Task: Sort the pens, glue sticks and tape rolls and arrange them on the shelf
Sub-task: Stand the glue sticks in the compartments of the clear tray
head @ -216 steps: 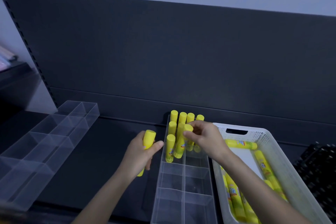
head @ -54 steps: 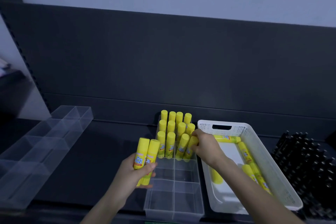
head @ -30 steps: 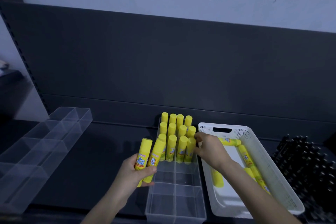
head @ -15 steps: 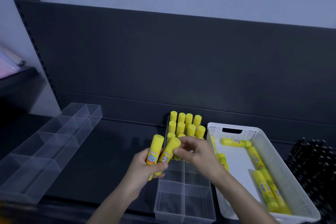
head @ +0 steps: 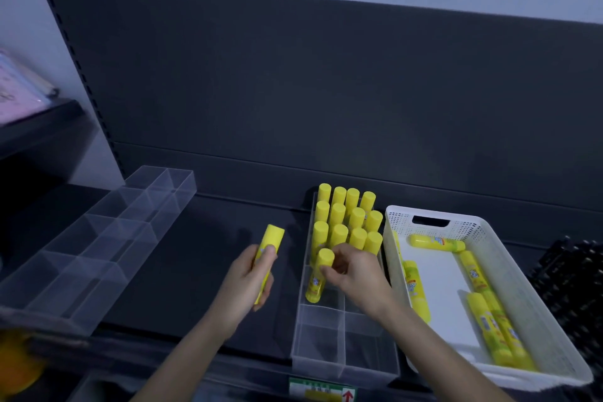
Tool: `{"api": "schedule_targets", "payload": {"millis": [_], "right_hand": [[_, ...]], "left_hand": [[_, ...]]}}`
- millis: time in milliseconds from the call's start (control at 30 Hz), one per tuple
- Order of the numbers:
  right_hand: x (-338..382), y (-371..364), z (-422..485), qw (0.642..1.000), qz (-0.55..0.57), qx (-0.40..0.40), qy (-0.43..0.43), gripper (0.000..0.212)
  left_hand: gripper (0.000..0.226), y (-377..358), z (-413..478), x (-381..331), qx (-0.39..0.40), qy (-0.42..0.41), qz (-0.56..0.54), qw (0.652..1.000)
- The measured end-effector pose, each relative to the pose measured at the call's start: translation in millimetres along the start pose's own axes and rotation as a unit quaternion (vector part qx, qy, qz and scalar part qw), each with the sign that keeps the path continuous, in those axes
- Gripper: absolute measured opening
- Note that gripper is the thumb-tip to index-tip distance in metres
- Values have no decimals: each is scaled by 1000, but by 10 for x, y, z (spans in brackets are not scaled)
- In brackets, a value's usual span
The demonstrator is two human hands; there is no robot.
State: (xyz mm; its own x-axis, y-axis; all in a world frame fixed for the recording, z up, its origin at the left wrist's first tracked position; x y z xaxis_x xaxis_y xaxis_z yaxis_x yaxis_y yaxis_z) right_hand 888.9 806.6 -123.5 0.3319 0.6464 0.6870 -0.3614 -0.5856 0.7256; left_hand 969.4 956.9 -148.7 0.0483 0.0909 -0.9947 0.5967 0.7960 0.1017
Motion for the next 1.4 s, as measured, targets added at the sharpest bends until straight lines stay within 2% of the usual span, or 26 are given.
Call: {"api": "schedule_targets", "payload": {"millis": [100,200,500,667,733,833,900,1000,1100,1167,1233,1333,1400], "right_hand": [[75,-23,-5,999,-32,2,24,21],[115,-49,-35,998,-46,1,41,23],[88,-37,-69,998,-42,-10,37,27],[107,60,-89,999,-33,3,30,42],[135,222,-106,1000,13,-15,18,35],[274,360,-175,987,161,7,17,18],[402,329,-240,982,182,46,36,8],[388,348,-269,986,159,37,43,16],[214,524,-232,985,172,-3,11,13],[123,647,-207,991,125,-41,1,10],[108,632,-192,998,39,-59,2,17],[69,333,-174,997,-80,-14,-8,36],[43,161,-174,993,-119,16,-4,38]], "left_hand": [[20,-51,-10,86,21,30,-70,997],[6,-84,-27,88,40,18,-76,996],[24,-57,-28,-44,26,-56,-33,998],[28,-47,-42,-127,16,-75,-24,997],[28,-80,-56,-193,20,-86,-22,996],[28,-259,-89,-310,66,-106,-16,992],[28,-424,-124,-359,99,-118,-1,988],[32,-548,-141,-367,113,-117,34,986],[19,-465,-106,-293,101,-134,178,970],[7,-449,-102,-232,107,-159,281,940],[9,-495,-107,-185,115,-186,321,921],[13,-581,-121,-172,121,-216,367,897],[16,-599,-130,-149,124,-217,378,892]]}}
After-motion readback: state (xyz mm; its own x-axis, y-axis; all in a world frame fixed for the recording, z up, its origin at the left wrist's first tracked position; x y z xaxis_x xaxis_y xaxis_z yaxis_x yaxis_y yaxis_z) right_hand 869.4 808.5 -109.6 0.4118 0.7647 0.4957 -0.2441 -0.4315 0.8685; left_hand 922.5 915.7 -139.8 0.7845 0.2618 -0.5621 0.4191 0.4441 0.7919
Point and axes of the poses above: each hand's wrist, its own z-axis towards the middle knuckle, its own y-axis out of the back of the hand, x = y × z, the point moved 10 cm from there along z, towards the middle knuckle, and after that the axes turned 5 degrees about -y, right-handed, at the moved point
